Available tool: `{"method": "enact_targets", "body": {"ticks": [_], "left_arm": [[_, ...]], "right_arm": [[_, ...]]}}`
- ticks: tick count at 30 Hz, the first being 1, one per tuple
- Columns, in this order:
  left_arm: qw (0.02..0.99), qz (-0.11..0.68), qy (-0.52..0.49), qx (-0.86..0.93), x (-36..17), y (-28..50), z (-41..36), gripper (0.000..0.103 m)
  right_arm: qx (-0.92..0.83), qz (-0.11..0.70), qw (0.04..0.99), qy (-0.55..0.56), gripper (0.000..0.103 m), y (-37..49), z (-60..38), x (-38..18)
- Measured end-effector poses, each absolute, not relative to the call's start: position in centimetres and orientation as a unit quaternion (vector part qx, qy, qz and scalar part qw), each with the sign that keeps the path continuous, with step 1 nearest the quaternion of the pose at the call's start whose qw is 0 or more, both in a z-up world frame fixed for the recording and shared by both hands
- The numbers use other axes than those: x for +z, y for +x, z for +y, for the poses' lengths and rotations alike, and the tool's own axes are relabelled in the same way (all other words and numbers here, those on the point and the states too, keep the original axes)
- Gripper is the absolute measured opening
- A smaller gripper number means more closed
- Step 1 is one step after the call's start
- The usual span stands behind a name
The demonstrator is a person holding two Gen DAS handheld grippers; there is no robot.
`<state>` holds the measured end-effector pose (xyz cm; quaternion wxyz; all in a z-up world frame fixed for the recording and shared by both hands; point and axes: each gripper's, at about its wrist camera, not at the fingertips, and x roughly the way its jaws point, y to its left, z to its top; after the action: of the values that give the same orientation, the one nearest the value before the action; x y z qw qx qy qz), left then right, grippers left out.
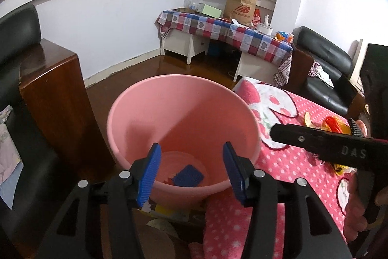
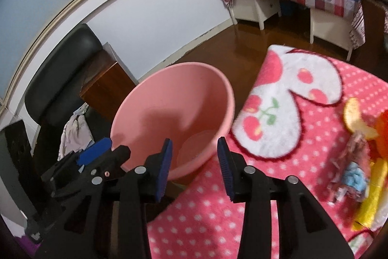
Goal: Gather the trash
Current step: 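Move both open tools back over the trash on the bedspread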
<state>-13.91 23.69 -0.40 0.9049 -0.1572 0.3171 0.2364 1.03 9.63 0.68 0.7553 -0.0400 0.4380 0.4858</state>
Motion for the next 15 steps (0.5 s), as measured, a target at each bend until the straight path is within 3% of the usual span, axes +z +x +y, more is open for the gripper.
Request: {"method": "enact_targets", "body": {"ticks": [15], "left_arm": [[0.918, 0.334, -0.130, 0.168, 0.3, -9.7, 16.8, 0.052]], "right_arm": [[0.406, 0.375, 0.833, -0.033, 0.039, 0.6, -3.3, 2.6]]}}
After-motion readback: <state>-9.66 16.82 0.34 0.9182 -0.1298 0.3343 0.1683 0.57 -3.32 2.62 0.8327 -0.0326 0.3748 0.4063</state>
